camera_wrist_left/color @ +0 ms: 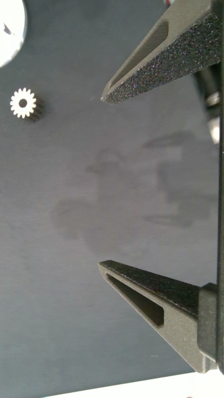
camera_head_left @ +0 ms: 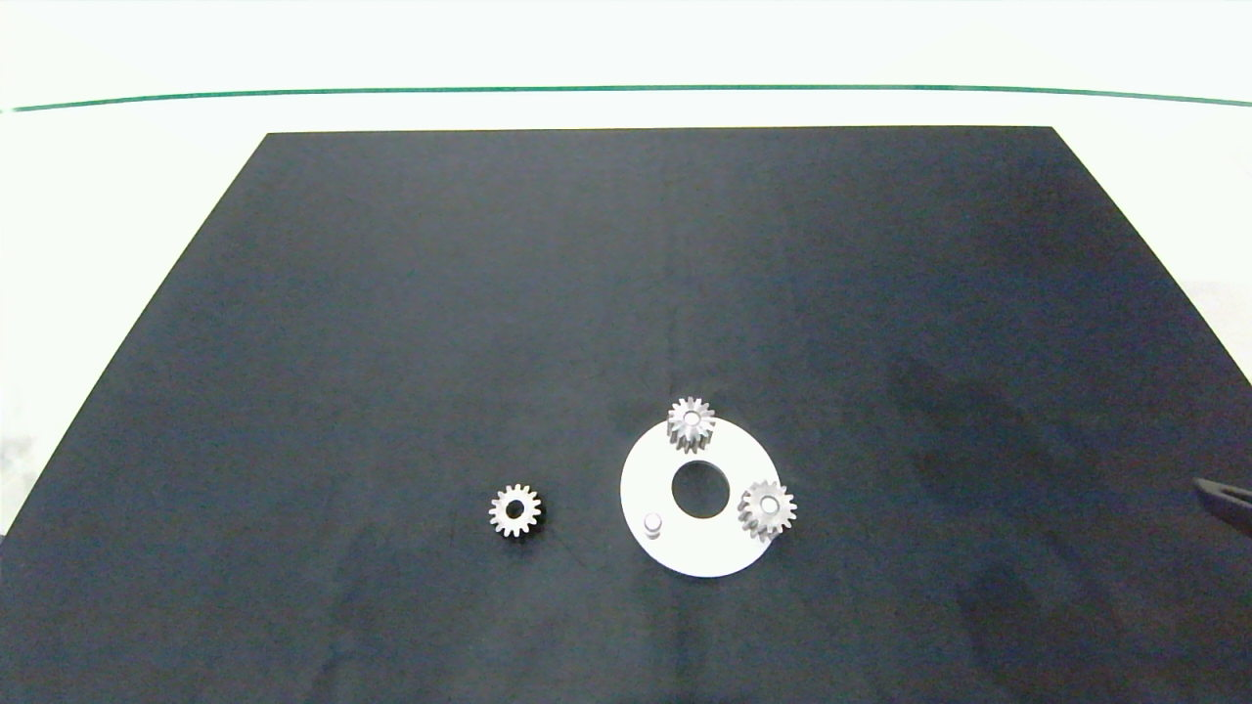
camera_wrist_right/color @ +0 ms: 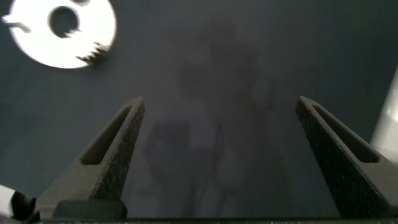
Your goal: Install three planetary gears onto the carrier pins
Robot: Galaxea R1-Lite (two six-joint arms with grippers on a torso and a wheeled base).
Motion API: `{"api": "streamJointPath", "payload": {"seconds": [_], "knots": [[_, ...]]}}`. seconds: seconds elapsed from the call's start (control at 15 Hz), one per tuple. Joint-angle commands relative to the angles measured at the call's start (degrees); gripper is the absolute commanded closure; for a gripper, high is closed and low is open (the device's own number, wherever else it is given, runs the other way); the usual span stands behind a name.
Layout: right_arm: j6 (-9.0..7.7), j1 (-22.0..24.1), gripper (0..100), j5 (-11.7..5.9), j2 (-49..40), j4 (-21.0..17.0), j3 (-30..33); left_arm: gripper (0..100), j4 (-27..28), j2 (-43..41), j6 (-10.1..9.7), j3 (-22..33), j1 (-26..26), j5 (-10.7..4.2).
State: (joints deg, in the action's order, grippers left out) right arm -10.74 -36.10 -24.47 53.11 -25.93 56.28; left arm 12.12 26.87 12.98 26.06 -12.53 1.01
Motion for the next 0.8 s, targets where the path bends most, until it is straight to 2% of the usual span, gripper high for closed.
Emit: {"api": "streamJointPath", "payload": {"seconds": [0.07, 0.13, 0.33, 0.4, 0.47, 0.6, 0.67, 0.8], "knots": [[-0.16, 8.41, 0, -0.85, -19.54, -2.28, -8.65, 0, -5.61, 7.94, 3.54, -4.09, -1.00, 0.22], [-0.16, 9.20, 0, -0.85, -20.51, -2.37, -8.82, 0, -6.05, 8.64, 3.72, -3.92, -1.27, 0.22], [-0.42, 13.60, 0, -0.85, -23.93, -1.84, -8.21, 0, -14.67, 16.99, 3.10, -4.18, -3.55, 0.22], [-0.86, 14.21, 0, -0.85, -24.73, -1.93, -8.03, 0, -16.95, 19.27, 3.19, -4.35, -3.82, 0.22], [-2.09, 14.21, 0, -0.85, -25.69, -1.93, -8.03, 0, -19.68, 21.30, 3.45, -4.00, -4.69, 0.31], [-3.06, 15.09, 0, -0.85, -26.22, -1.93, -7.50, 0, -26.97, 26.75, 3.54, -4.00, -9.79, 0.22], [-2.97, 15.35, 0, -0.85, -25.87, -2.02, -6.71, 0, -28.82, 28.68, 3.63, -4.53, -11.81, 0.22], [-2.97, 15.35, 0, -0.85, -25.60, -2.11, -6.19, 0, -29.08, 31.58, 3.54, -5.06, -16.91, -0.13]]}}
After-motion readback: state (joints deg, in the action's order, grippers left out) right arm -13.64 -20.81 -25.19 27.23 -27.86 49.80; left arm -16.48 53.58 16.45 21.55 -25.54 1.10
